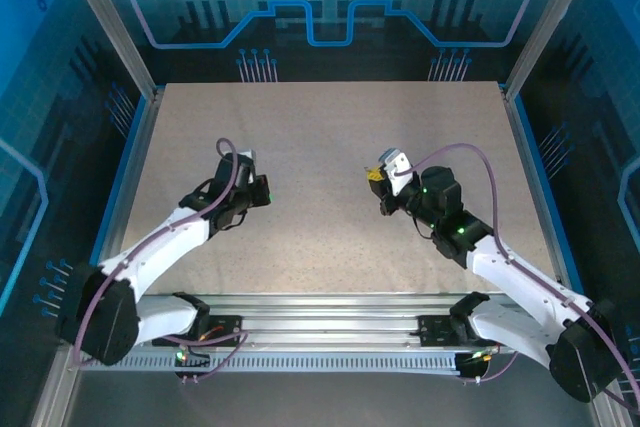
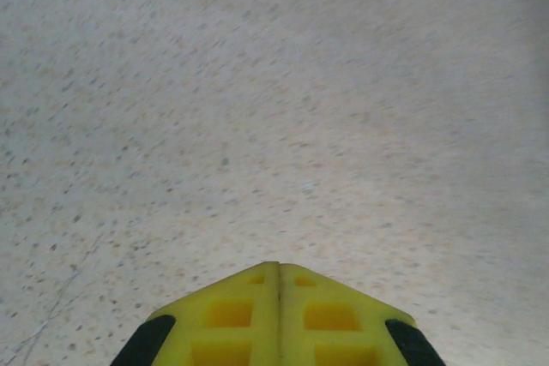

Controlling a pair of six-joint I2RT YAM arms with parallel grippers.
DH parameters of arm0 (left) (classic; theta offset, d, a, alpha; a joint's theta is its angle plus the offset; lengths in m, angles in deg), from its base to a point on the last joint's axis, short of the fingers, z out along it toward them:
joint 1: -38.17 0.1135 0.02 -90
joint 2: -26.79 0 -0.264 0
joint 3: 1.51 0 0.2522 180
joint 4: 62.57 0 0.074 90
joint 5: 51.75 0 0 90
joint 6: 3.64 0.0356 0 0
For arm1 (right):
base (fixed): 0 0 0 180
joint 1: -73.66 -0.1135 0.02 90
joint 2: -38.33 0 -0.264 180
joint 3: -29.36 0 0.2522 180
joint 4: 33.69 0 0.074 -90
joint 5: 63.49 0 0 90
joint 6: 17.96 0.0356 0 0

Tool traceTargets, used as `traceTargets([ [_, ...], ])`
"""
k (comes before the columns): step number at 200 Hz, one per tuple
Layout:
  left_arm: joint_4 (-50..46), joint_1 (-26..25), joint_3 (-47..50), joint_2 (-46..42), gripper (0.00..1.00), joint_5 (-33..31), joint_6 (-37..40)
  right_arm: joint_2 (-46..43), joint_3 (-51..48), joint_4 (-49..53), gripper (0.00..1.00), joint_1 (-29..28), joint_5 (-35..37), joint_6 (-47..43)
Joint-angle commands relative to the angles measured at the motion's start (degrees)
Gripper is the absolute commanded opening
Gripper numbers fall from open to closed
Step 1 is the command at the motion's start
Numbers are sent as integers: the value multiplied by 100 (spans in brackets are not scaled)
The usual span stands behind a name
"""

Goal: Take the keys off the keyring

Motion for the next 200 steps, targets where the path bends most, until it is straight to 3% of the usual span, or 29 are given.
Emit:
traceTargets([
  [1,104,127,-9,408,0,-308,-102,81,-111,-308,0,55,112,292],
  [40,176,220,-195,1061,3,-480,-130,181,-202,-316,0,81,245,472],
  [62,120,229,-384,1225,15,-505,-81,309,-188,-259,0,111,332,628],
  [72,85,230,-441,1206,25,-532,-90,383,-167,-216,0,130,375,710],
  [95,73,229,-411,884,44,-510,-113,619,-70,-82,0,237,465,999],
  [116,6,225,-277,413,54,-394,-124,1042,238,417,0,459,600,1482],
  [145,42,220,34,-289,64,59,-162,1717,406,438,0,897,251,1981],
  [170,775,220,578,-852,77,835,-37,2490,573,171,0,1313,-114,2475],
  [184,856,220,719,-1025,84,923,-68,3002,770,131,0,1524,-359,2758],
  [200,801,224,766,-1119,85,939,-119,3485,946,33,0,1649,-579,2986],
])
